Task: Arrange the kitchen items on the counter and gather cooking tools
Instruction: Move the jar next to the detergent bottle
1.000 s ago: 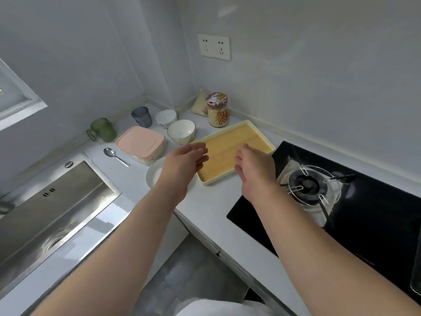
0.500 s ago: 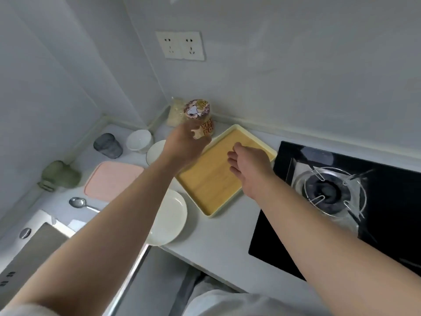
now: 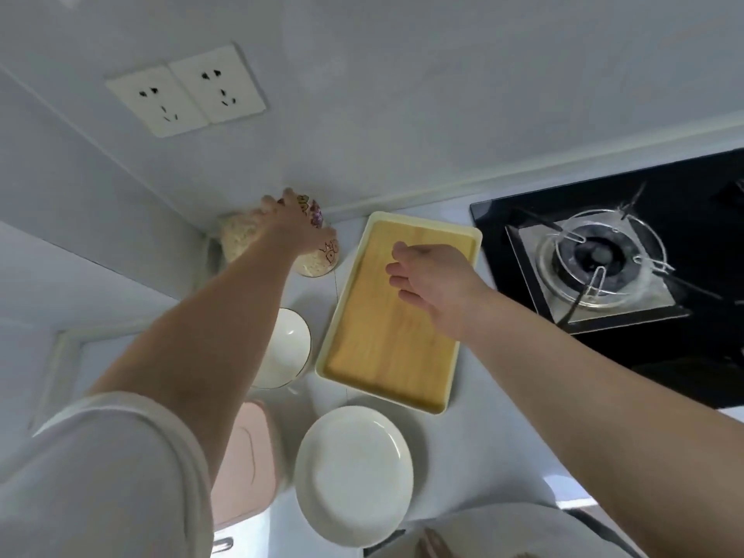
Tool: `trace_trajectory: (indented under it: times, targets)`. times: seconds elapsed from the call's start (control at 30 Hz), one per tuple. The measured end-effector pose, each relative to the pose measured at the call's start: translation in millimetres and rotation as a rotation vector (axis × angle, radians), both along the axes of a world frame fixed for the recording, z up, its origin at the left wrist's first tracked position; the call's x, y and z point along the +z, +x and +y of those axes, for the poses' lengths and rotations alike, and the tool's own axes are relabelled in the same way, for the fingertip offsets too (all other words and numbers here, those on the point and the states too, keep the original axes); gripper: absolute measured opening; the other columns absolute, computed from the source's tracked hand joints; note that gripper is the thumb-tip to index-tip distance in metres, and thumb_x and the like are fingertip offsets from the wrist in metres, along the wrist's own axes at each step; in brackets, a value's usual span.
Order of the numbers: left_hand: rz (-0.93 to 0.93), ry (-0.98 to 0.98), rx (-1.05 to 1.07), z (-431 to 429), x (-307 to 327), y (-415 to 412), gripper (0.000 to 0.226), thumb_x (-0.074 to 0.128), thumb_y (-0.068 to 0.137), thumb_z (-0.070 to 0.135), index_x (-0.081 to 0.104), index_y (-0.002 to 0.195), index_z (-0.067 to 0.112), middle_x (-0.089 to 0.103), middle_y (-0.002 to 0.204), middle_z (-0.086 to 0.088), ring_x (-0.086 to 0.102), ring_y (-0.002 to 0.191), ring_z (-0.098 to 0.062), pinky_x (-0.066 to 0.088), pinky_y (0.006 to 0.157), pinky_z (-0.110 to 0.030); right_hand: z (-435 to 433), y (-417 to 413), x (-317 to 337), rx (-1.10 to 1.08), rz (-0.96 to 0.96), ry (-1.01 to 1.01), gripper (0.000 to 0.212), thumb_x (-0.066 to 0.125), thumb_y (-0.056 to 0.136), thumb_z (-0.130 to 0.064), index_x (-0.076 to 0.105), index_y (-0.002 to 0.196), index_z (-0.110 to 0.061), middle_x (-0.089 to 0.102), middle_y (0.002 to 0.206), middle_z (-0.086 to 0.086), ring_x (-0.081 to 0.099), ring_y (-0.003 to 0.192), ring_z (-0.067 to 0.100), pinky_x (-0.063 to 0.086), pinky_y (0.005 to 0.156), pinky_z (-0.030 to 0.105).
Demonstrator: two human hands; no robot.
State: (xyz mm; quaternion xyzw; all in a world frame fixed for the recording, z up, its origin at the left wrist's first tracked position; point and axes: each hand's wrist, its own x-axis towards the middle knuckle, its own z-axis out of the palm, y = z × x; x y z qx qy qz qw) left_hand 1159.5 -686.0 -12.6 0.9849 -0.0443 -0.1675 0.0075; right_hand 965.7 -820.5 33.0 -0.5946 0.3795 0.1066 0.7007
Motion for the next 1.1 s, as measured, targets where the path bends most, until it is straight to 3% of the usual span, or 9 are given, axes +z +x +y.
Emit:
trace_trajectory:
  times: [0.27, 0.43, 0.5, 0.6, 0.7, 0.77, 0.87, 1.1]
  targets:
    - [-0.053, -0.076, -0.016, 3, -20, 16, 0.09, 0.064, 0.078, 0.056, 0.02, 0.153, 0.03, 0.033, 0.138, -0.02, 0.04, 0.125, -0.043, 0.041, 0.101, -0.049, 5, 4, -12, -0.051, 0.03, 0.019, 0.024, 0.053, 0.101, -0.038, 0.059, 0.084, -0.022, 0.067, 0.101, 0.0, 0.066, 0.109, 0.023, 0.05, 0.103, 0.041]
    - [-0.209, -0.04, -0.164, 7, 0, -14, 0.085, 0.067, 0.078, 0.055, 0.026, 0.151, 0.035, 0.036, 0.136, -0.015, 0.04, 0.12, -0.04, 0.039, 0.076, -0.042, 1, -3, -14, -0.085, 0.03, 0.033, 0.025, 0.053, 0.1, -0.038, 0.057, 0.08, -0.025, 0.068, 0.101, -0.001, 0.066, 0.107, 0.022, 0.051, 0.101, 0.039]
    - [-0.276, -0.085, -0.225, 9, 23, -31, 0.086, 0.067, 0.078, 0.054, 0.027, 0.151, 0.036, 0.036, 0.138, -0.015, 0.039, 0.12, -0.041, 0.042, 0.084, -0.045, -1, -9, -15, -0.11, 0.024, 0.062, 0.023, 0.053, 0.101, -0.037, 0.061, 0.087, -0.021, 0.068, 0.105, 0.001, 0.065, 0.104, 0.019, 0.053, 0.094, 0.032]
    - [-0.348, -0.225, -0.348, 4, 68, -58, 0.086, 0.071, 0.074, 0.052, 0.032, 0.15, 0.04, 0.041, 0.138, -0.014, 0.041, 0.122, -0.042, 0.04, 0.102, -0.048, -4, -21, -16, -0.169, 0.004, 0.165, 0.038, 0.052, 0.102, -0.039, 0.062, 0.121, -0.008, 0.068, 0.11, 0.005, 0.065, 0.105, 0.019, 0.054, 0.087, 0.028]
    - [-0.221, -0.428, -0.433, -13, 117, -87, 0.086, 0.077, 0.066, 0.051, 0.039, 0.143, 0.052, 0.047, 0.135, -0.002, 0.049, 0.123, -0.022, 0.04, 0.104, -0.034, -5, -35, -9, -0.242, -0.067, 0.362, 0.056, 0.048, 0.101, -0.048, 0.052, 0.136, -0.004, 0.063, 0.126, 0.015, 0.063, 0.114, 0.028, 0.053, 0.096, 0.039]
    - [-0.067, -0.552, -0.499, -30, 141, -113, 0.087, 0.08, 0.062, 0.049, 0.042, 0.14, 0.056, 0.049, 0.129, 0.005, 0.053, 0.113, -0.005, 0.038, 0.095, -0.021, -8, -47, -4, -0.332, -0.139, 0.56, 0.061, 0.043, 0.1, -0.057, 0.051, 0.136, -0.009, 0.061, 0.13, 0.019, 0.061, 0.118, 0.035, 0.047, 0.104, 0.052]
    - [-0.044, -0.569, -0.711, -59, 158, -162, 0.09, 0.08, 0.062, 0.052, 0.038, 0.142, 0.058, 0.048, 0.124, 0.01, 0.046, 0.119, -0.005, 0.034, 0.094, -0.019, -25, -79, 1, -0.421, -0.325, 0.824, 0.069, 0.039, 0.093, -0.069, 0.06, 0.133, -0.017, 0.066, 0.127, 0.018, 0.062, 0.115, 0.042, 0.043, 0.101, 0.066]
    - [-0.16, -0.487, -1.096, -139, 187, -274, 0.09, 0.059, 0.063, 0.072, 0.029, 0.146, 0.057, 0.043, 0.123, 0.014, 0.043, 0.123, -0.016, 0.042, 0.102, -0.034, -77, -189, 22, -0.585, -0.552, 0.791, 0.061, 0.045, 0.092, -0.063, 0.066, 0.129, -0.018, 0.066, 0.129, 0.014, 0.06, 0.122, 0.037, 0.05, 0.098, 0.05]
